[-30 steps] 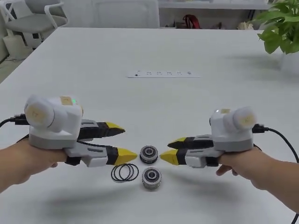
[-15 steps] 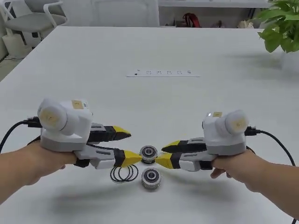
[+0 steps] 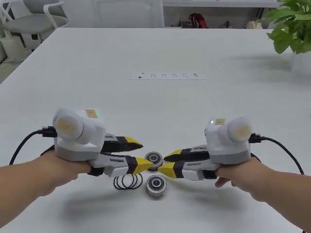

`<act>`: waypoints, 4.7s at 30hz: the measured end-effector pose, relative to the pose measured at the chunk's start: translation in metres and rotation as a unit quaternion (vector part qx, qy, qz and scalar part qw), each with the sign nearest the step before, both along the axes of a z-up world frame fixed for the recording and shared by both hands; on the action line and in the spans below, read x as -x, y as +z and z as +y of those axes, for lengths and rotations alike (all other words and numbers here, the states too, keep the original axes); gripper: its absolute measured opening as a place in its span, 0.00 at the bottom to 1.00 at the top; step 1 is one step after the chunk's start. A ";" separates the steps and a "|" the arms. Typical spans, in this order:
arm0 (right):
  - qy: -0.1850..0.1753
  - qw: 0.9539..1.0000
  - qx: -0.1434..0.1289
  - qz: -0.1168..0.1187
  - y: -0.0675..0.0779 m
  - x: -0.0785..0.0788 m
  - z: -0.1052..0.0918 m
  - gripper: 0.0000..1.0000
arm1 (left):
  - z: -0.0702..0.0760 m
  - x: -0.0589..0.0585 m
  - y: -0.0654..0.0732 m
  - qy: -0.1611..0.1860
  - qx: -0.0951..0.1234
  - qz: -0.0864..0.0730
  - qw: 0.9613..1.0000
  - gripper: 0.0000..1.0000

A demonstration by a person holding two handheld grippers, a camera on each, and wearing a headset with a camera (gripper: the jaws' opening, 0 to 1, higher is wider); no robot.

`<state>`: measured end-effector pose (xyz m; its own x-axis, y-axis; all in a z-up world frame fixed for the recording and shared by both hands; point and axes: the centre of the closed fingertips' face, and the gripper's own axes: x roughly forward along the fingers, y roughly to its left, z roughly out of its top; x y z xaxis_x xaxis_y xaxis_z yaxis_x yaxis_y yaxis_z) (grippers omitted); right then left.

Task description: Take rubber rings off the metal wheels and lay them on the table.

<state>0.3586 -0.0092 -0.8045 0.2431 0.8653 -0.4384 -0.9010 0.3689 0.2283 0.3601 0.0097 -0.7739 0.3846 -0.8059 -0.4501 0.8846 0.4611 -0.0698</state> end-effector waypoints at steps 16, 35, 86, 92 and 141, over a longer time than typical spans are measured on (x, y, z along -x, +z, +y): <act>-0.002 1.000 -0.003 0.002 -0.001 0.000 0.000 0.20 | -0.008 -0.005 -0.014 0.005 -0.016 0.003 1.000 0.22; -0.007 1.000 0.001 -0.008 -0.001 -0.003 0.003 0.19 | -0.013 -0.006 -0.018 -0.002 -0.061 -0.035 0.998 0.14; -0.095 0.990 -0.066 0.082 0.016 -0.009 0.000 0.00 | -0.012 -0.006 -0.019 0.024 -0.082 -0.041 0.995 0.11; -0.090 0.989 -0.074 0.088 0.019 -0.007 0.001 0.00 | -0.013 -0.005 -0.019 0.021 -0.086 -0.041 0.995 0.11; -0.065 0.991 -0.080 0.090 0.026 0.000 0.008 0.00 | 0.018 0.016 0.038 0.033 0.026 -0.035 0.999 0.50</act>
<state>0.3587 -0.0008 -0.7784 0.2880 0.8936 -0.3442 -0.7872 0.4256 0.4463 0.3444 0.0278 -0.7357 0.4661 -0.7998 -0.3782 0.8562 0.5155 -0.0348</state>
